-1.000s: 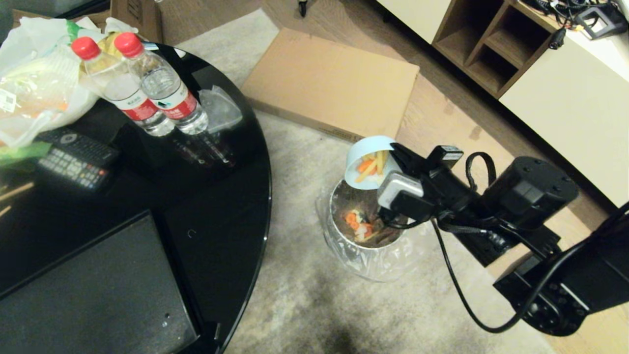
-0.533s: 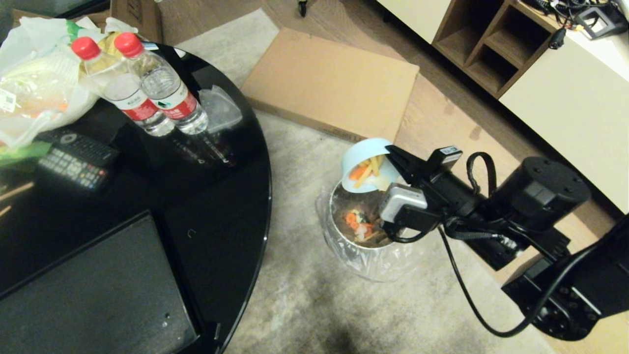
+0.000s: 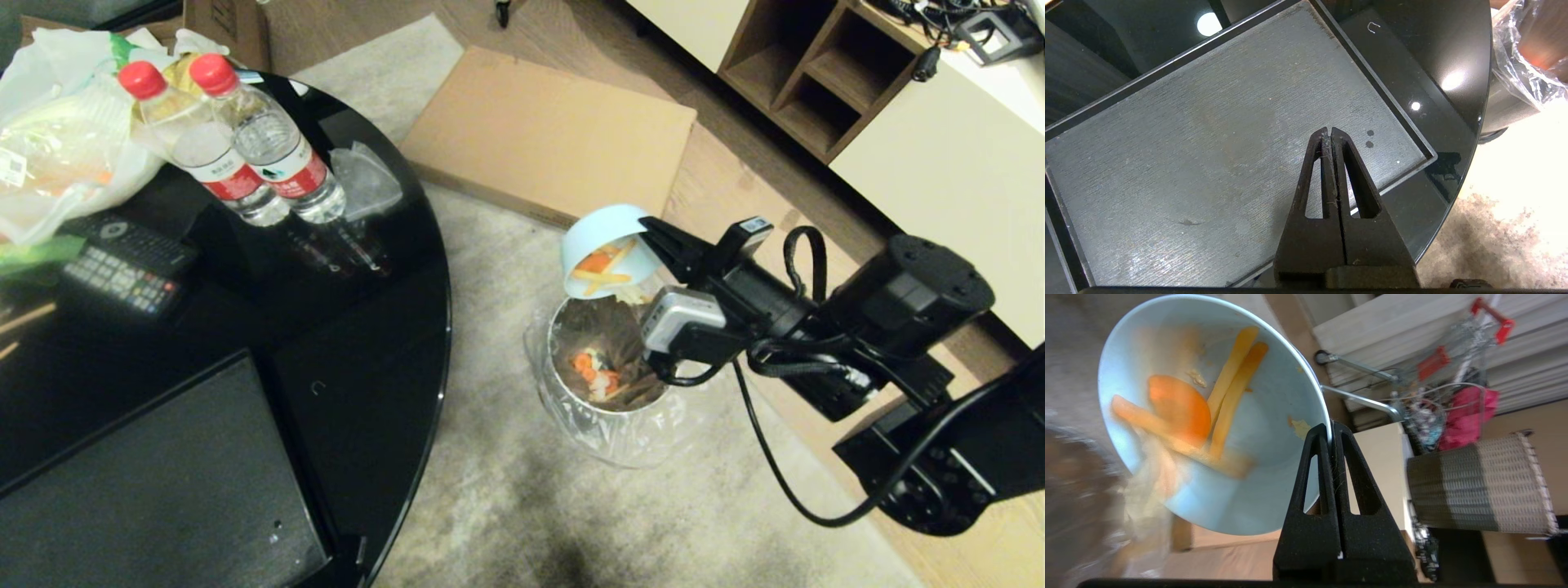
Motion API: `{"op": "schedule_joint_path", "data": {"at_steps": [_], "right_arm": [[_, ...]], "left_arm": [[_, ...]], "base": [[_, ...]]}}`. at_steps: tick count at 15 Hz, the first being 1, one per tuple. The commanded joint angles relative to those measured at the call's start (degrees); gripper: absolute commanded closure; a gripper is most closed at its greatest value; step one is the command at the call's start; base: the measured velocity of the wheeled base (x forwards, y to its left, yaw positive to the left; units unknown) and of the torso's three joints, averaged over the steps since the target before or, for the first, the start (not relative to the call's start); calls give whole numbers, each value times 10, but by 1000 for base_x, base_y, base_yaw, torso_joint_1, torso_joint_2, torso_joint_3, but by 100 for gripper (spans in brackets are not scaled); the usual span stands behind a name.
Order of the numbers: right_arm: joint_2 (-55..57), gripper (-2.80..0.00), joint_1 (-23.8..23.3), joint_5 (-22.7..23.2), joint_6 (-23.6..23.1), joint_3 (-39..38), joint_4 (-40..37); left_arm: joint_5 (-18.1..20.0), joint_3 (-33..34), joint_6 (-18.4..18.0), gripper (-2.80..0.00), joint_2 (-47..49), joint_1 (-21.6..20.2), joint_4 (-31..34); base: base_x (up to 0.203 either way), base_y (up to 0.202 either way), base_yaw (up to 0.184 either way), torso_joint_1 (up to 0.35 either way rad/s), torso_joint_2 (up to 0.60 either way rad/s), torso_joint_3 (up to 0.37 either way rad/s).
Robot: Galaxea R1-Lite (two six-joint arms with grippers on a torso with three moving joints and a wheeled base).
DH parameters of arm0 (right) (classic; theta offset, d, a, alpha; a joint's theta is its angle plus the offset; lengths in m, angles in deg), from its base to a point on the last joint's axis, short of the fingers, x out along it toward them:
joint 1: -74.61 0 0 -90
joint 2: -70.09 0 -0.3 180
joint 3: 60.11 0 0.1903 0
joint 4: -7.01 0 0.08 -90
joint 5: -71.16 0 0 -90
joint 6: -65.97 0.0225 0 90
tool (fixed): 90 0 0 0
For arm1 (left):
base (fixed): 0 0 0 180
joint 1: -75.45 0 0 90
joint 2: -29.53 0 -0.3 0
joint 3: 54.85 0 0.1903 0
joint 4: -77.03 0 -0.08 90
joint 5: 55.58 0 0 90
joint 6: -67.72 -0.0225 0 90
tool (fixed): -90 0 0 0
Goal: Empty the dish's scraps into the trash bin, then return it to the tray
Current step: Pour the leftover food from the bowl into the trash can
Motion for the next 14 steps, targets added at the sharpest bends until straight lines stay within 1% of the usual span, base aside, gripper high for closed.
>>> {"op": "schedule_joint_path", "data": {"at_steps": [1,7,14], "right_arm": [[-2,0,-2,15,-5,7,28],[12,0,-14,20,-6,20,28],[16,0,-22,31,-6,17,28]], "left_arm": [[0,0,0,0,0,0,0],[0,0,0,0,0,0,0],[0,0,0,0,0,0,0]], "base": [[0,0,0,0,0,0],[0,0,0,0,0,0],[0,0,0,0,0,0]]}}
